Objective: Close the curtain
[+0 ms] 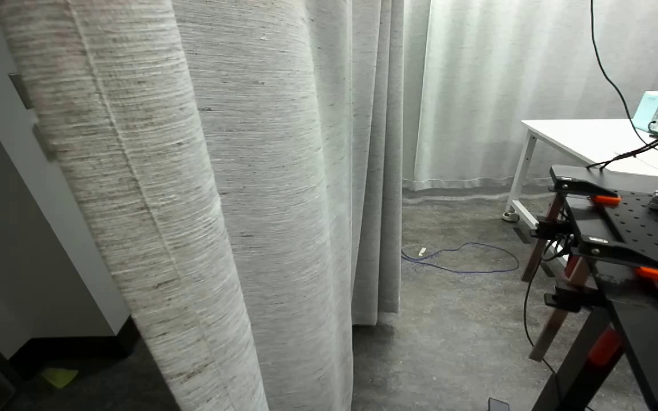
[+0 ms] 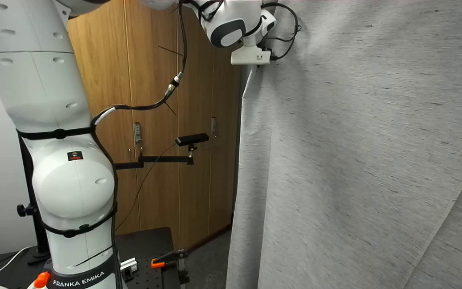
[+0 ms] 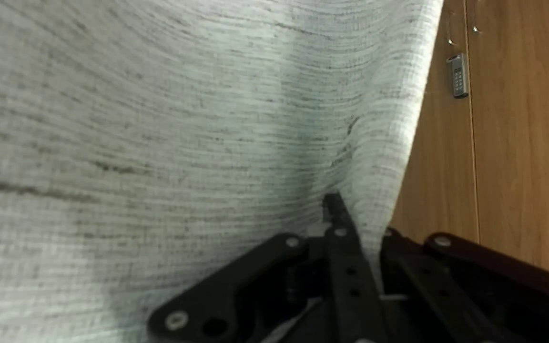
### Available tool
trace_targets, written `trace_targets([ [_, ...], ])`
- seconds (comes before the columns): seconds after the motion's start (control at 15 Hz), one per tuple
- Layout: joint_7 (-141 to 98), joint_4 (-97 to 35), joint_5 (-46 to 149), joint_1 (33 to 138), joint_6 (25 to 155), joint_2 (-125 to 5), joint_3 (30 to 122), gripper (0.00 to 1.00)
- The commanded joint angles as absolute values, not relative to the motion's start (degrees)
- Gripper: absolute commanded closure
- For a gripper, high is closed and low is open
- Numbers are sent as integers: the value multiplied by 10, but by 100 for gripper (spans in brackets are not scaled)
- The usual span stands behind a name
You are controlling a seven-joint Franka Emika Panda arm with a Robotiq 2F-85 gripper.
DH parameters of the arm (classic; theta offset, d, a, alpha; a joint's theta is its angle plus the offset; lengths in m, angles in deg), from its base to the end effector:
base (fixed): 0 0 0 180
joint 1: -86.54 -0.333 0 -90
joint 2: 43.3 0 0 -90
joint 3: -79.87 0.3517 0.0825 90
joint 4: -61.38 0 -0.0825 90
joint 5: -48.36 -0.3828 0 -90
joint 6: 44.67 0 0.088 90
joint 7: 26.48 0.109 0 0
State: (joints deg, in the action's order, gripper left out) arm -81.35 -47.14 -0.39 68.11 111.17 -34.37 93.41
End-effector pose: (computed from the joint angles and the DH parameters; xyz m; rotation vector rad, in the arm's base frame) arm 0.4804 0.2826 0.7098 -2.0966 -1.0448 -1.3443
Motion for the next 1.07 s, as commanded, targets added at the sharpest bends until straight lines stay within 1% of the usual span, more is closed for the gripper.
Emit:
trace_targets([
  [0.0,-815,-499,-11,666,1081,-365,947,99],
  [0.47,-812,-500,-11,666,1081,-364,947,99],
  [0.53,-813,-471,-4,681,1112,-344,934,99],
  [0.6,-813,-470,-4,683,1119,-342,932,97],
  [1.0,-813,-469,-4,684,1119,-340,928,97],
])
